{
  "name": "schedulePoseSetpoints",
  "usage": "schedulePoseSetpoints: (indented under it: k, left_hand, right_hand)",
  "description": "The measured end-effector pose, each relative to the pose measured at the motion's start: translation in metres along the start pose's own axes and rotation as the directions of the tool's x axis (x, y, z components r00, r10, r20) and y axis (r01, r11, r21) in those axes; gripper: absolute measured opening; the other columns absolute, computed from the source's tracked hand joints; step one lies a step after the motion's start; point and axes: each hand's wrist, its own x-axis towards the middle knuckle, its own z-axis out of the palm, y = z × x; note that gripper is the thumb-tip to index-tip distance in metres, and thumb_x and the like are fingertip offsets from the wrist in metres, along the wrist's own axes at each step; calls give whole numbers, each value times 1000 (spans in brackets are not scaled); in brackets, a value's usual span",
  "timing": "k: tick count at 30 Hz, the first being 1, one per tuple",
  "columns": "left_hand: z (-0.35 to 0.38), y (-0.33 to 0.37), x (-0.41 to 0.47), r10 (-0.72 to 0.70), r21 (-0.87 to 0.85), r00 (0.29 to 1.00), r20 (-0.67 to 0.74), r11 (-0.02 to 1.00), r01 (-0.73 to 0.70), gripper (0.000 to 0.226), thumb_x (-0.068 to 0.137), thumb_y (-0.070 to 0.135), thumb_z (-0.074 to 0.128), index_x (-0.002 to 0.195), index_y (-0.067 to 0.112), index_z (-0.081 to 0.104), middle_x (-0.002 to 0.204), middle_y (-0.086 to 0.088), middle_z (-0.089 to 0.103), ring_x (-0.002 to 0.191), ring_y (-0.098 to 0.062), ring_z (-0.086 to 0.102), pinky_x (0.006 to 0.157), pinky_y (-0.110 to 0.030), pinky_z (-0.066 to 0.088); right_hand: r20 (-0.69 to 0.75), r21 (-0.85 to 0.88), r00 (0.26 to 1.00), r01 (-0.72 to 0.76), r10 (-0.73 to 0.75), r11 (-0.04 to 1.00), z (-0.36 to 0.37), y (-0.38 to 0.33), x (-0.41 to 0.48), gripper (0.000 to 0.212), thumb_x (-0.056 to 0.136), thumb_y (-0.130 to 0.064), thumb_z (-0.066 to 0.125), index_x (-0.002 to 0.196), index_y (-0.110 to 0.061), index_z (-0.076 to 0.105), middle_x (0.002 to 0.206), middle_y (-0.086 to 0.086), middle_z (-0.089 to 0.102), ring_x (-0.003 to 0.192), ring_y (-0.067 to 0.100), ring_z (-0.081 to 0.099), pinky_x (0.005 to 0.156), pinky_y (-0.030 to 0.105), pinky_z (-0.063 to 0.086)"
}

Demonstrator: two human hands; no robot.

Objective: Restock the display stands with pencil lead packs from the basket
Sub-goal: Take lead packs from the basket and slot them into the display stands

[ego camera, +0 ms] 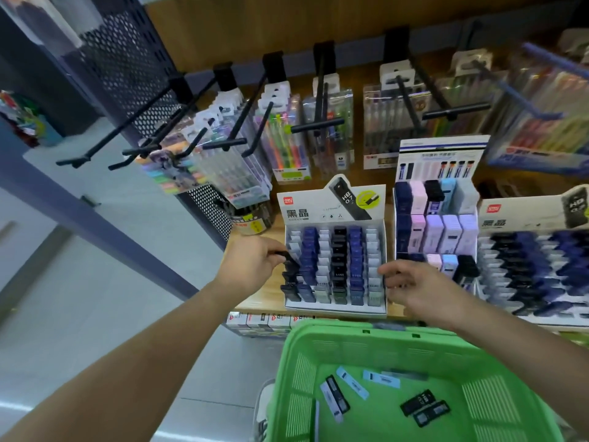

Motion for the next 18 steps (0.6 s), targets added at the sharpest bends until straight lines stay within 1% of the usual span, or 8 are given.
schedulePoseSetpoints:
  k: [3, 4, 6, 9, 11, 14, 16, 18]
  left_hand:
    - [2, -5, -2, 21, -19, 999, 36, 1000, -20, 16, 89, 21, 66, 103, 23, 75, 96, 5, 74, 81, -9, 58, 67, -4, 32]
    - [2, -6, -3, 29, -22, 998, 49, 999, -28, 17, 89, 20, 66, 103, 22, 75, 96, 5, 75, 81, -9, 58, 66, -5, 32]
    - [4, -7, -5, 55, -13, 996, 72, 998, -54, 18, 90, 19, 64, 105, 22, 75, 98, 3, 74, 88, -14, 64, 73, -13, 39]
    - [8, -5, -4, 99, 17, 990, 105, 995, -101, 25, 96, 16, 56, 116, 21, 69, 109, -2, 72, 99, -23, 64, 86, -28, 47]
    - [11, -2, -2, 82, 14, 992, 100, 996, -84, 27, 97, 14, 53, 119, 18, 67, 110, -5, 71, 100, -25, 64, 87, -32, 48]
    - [15, 1, -1, 42, -15, 995, 93, 999, -41, 19, 95, 14, 56, 111, 15, 66, 100, -5, 72, 94, -24, 64, 84, -33, 49]
    - [18, 2, 0, 61, 9, 994, 90, 998, -62, 20, 94, 14, 58, 110, 15, 70, 102, -3, 71, 95, -22, 63, 86, -30, 47]
    - [17, 2, 1, 91, 34, 993, 71, 995, -93, 23, 94, 13, 57, 112, 14, 71, 109, -2, 70, 100, -21, 62, 90, -28, 45]
  right_hand:
    - [-11, 34, 1000, -5, 5, 999, 0, 0, 2, 29, 94, -9, 60, 116, -29, 58, 108, -5, 60, 95, 12, 61, 68, 24, 50]
    - [-14, 39, 1000, -5, 5, 999, 0, 0, 2, 29, 94, -9, 60, 115, -29, 58, 108, -5, 60, 95, 12, 62, 68, 24, 50]
    - [-21, 47, 1000, 0, 1, 999, 0, -1, 2, 29, 95, -8, 60, 113, -31, 57, 107, -5, 61, 95, 16, 64, 68, 25, 53]
    - [-41, 1, 998, 43, -43, 999, 0, -3, 1, 37, 95, -8, 59, 121, -34, 56, 105, -6, 61, 95, 19, 65, 68, 24, 52]
    - [-40, -42, 997, 63, -65, 997, 0, -5, -1, 41, 95, -9, 58, 126, -36, 56, 108, -7, 58, 94, 20, 65, 62, 20, 50]
    - [-33, -87, 997, 61, -64, 994, 1, -6, -2, 42, 96, -12, 58, 133, -34, 55, 119, -4, 56, 94, 27, 68, 56, 21, 49]
    - [-39, -94, 997, 60, -64, 994, 1, -5, -2, 43, 96, -12, 57, 135, -30, 55, 122, -2, 56, 77, 20, 68, 50, 18, 46]
    - [-39, -96, 997, 62, -66, 993, 2, -4, -2, 42, 97, -11, 56, 136, -26, 55, 123, -1, 56, 51, 3, 57, 43, 12, 39]
